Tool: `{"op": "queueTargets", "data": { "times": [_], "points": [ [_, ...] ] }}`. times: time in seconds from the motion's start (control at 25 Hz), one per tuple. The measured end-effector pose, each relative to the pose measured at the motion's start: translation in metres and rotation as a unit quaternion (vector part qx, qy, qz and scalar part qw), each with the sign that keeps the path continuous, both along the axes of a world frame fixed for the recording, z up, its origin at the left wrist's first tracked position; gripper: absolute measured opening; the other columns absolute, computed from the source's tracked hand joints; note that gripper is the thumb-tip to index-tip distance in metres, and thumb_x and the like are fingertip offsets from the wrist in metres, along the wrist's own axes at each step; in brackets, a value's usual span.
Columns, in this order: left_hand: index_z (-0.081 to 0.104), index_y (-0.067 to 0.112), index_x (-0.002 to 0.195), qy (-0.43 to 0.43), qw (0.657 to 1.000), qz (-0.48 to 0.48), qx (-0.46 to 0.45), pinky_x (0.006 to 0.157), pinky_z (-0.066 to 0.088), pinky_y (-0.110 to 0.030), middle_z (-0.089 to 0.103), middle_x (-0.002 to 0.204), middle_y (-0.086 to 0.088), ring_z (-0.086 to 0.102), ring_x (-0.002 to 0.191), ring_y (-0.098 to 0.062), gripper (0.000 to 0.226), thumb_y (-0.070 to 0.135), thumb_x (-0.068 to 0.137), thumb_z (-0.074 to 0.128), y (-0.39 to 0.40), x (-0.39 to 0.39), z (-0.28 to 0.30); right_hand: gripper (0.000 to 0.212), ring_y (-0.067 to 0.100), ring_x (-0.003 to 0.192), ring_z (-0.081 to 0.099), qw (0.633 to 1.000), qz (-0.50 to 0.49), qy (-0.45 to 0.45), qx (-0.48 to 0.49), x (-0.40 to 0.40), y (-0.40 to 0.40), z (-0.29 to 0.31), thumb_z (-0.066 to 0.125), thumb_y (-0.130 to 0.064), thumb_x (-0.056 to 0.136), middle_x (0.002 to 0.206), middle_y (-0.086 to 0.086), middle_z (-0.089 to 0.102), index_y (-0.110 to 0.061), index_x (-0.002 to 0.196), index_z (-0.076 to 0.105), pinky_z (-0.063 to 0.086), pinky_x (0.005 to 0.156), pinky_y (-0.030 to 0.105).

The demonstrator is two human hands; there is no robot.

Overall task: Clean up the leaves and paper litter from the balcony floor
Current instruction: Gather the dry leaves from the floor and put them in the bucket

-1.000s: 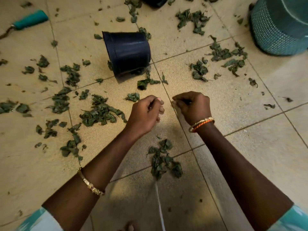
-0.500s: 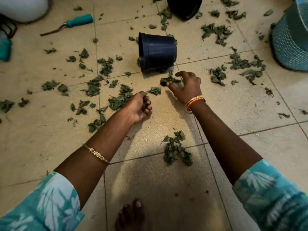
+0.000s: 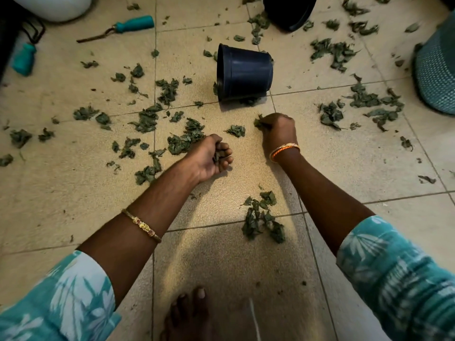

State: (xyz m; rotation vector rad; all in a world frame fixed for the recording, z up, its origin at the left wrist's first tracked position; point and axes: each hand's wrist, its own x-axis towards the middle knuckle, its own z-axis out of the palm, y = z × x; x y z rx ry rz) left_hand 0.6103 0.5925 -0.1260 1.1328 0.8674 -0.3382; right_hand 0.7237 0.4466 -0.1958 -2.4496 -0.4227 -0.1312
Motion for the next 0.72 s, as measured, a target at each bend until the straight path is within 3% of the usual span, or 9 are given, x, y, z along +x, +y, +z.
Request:
{"op": "queueTargets", "data": {
  "times": [0.08, 0.16, 0.2, 0.32, 0.44, 0.52, 0.6, 0.64, 0.72],
  "points": [
    [0.056, 0.008, 0.075, -0.004, 1.0, -0.002, -0.02, 0.045, 0.046, -0.02, 0.062, 0.062, -0.005, 0.059, 0.054, -0.016, 0.039, 0.025, 0.102, 0.035, -0.005, 0.0, 0.002, 0.018, 0.016, 0.082, 0.066, 0.975, -0.079, 0.12, 0.169, -0.004, -0.009, 0.021, 0.065, 0.003, 0.081, 0.093, 0.013, 0.072, 0.0, 0.097, 0.072, 0.047, 0.076, 0.013],
    [0.059, 0.004, 0.087, -0.001, 0.999, -0.007, -0.053, 0.048, 0.051, -0.022, 0.066, 0.074, -0.012, 0.063, 0.063, -0.021, 0.04, 0.032, 0.103, 0.034, -0.011, 0.0, 0.002, 0.018, 0.009, 0.071, 0.066, 0.908, -0.066, 0.221, 0.351, -0.02, -0.012, 0.045, 0.069, 0.008, 0.075, 0.083, 0.01, 0.07, 0.005, 0.093, 0.07, 0.052, 0.068, 0.017],
    [0.059, 0.002, 0.094, 0.002, 0.997, -0.011, -0.074, 0.05, 0.053, -0.024, 0.066, 0.08, -0.015, 0.064, 0.067, -0.023, 0.045, 0.036, 0.102, 0.033, -0.014, -0.001, 0.003, 0.017, 0.006, 0.067, 0.066, 0.894, -0.038, 0.238, 0.379, -0.031, -0.01, 0.054, 0.069, 0.01, 0.074, 0.079, 0.006, 0.069, 0.006, 0.091, 0.069, 0.053, 0.066, 0.018],
    [0.058, -0.001, 0.099, -0.002, 0.991, -0.004, -0.133, 0.055, 0.057, -0.027, 0.066, 0.082, -0.017, 0.066, 0.07, -0.024, 0.056, 0.048, 0.101, 0.029, -0.023, -0.004, 0.001, 0.02, 0.002, 0.066, 0.065, 0.947, 0.05, 0.183, 0.26, -0.068, 0.002, 0.059, 0.068, 0.009, 0.075, 0.076, 0.001, 0.067, -0.005, 0.088, 0.063, 0.054, 0.062, 0.019],
    [0.057, 0.004, 0.089, 0.006, 0.993, 0.038, -0.113, 0.056, 0.053, -0.03, 0.06, 0.073, -0.009, 0.061, 0.063, -0.018, 0.038, 0.031, 0.102, 0.033, -0.027, -0.005, 0.0, 0.028, 0.021, 0.084, 0.066, 0.979, 0.182, 0.075, 0.048, -0.093, 0.011, 0.052, 0.058, 0.003, 0.079, 0.091, 0.009, 0.069, -0.012, 0.103, 0.059, 0.055, 0.073, 0.032],
    [0.053, 0.009, 0.081, 0.019, 0.998, 0.04, -0.052, 0.051, 0.048, -0.024, 0.053, 0.067, -0.004, 0.053, 0.059, -0.014, 0.032, 0.02, 0.101, 0.032, -0.02, -0.006, -0.004, 0.031, 0.022, 0.092, 0.062, 0.972, 0.214, 0.071, 0.068, -0.09, 0.01, 0.055, 0.05, 0.007, 0.078, 0.096, 0.011, 0.068, -0.008, 0.1, 0.065, 0.051, 0.08, 0.029],
    [0.046, 0.016, 0.069, 0.026, 0.999, 0.043, -0.003, 0.039, 0.038, -0.018, 0.043, 0.057, 0.002, 0.042, 0.047, -0.01, 0.035, 0.02, 0.101, 0.034, -0.009, -0.009, -0.007, 0.031, 0.02, 0.098, 0.061, 0.974, 0.174, 0.073, 0.125, -0.074, 0.011, 0.057, 0.047, 0.009, 0.078, 0.102, 0.01, 0.067, -0.006, 0.097, 0.067, 0.05, 0.085, 0.029],
    [0.043, 0.018, 0.066, 0.028, 0.998, 0.045, 0.015, 0.036, 0.034, -0.016, 0.039, 0.055, 0.004, 0.038, 0.044, -0.008, 0.036, 0.022, 0.101, 0.036, -0.002, -0.01, -0.009, 0.032, 0.023, 0.104, 0.058, 0.979, 0.156, 0.071, 0.109, -0.061, 0.012, 0.053, 0.049, 0.007, 0.079, 0.11, 0.012, 0.063, -0.006, 0.103, 0.065, 0.048, 0.089, 0.029],
    [0.043, 0.019, 0.068, 0.028, 0.998, 0.048, 0.037, 0.035, 0.028, -0.015, 0.034, 0.051, 0.006, 0.033, 0.038, -0.007, 0.034, 0.032, 0.099, 0.043, 0.007, -0.016, -0.01, 0.043, 0.031, 0.124, 0.042, 0.98, 0.178, 0.091, -0.019, -0.039, 0.017, 0.035, 0.052, 0.0, 0.084, 0.134, 0.017, 0.047, -0.008, 0.126, 0.054, 0.038, 0.102, 0.034]
  ]
}}
